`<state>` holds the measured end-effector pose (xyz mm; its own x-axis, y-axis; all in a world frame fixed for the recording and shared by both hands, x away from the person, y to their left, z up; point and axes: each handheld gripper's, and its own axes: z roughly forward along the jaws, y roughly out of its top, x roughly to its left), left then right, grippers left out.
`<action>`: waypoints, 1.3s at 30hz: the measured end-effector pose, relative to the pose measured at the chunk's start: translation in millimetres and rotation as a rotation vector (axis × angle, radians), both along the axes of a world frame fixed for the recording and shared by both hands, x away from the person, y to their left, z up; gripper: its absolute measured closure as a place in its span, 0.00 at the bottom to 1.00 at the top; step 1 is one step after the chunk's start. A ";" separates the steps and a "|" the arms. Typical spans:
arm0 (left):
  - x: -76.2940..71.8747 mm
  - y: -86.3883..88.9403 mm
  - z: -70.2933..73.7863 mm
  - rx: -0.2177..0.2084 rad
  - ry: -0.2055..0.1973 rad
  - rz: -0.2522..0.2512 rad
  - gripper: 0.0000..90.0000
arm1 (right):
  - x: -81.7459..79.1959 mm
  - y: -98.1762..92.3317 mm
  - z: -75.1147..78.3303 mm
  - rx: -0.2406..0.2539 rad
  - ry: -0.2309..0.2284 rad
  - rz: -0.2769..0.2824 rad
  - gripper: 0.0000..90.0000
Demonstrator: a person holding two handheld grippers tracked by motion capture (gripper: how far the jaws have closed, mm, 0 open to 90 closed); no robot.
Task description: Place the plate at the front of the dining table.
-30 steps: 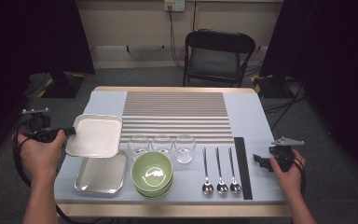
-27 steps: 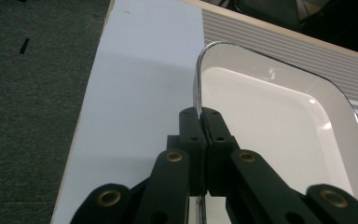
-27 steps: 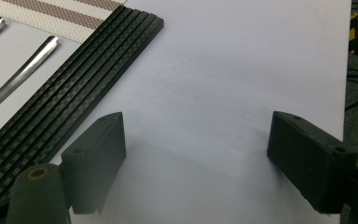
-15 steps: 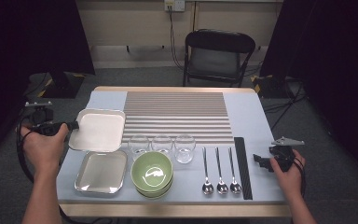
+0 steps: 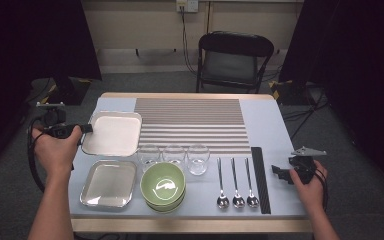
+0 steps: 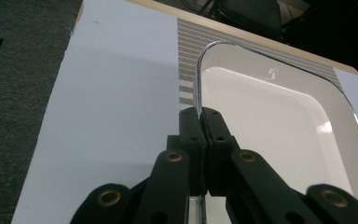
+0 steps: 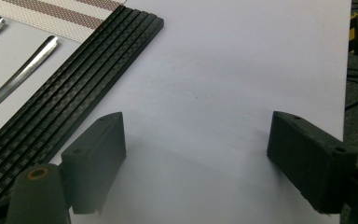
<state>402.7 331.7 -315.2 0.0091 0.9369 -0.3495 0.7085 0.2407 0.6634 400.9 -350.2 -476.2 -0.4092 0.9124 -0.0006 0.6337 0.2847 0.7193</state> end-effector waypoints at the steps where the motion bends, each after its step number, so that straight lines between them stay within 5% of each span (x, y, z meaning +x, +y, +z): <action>1: 0.9 -0.9 -0.5 -0.008 0.002 0.001 0.99 | 0.0 0.0 0.0 0.000 0.000 0.000 0.20; 22: 16.8 -12.9 3.1 -0.047 0.016 0.018 0.99 | -0.1 0.1 0.0 0.000 0.000 0.000 0.20; 39: 30.8 -20.4 -1.7 -0.015 0.040 0.038 0.99 | 0.0 0.1 0.0 -0.001 0.000 0.000 0.20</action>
<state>433.6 311.3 -316.9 -0.0410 0.9308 -0.3632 0.7244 0.2781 0.6308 400.9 -350.1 -476.2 -0.4090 0.9125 -0.0012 0.6338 0.2850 0.7191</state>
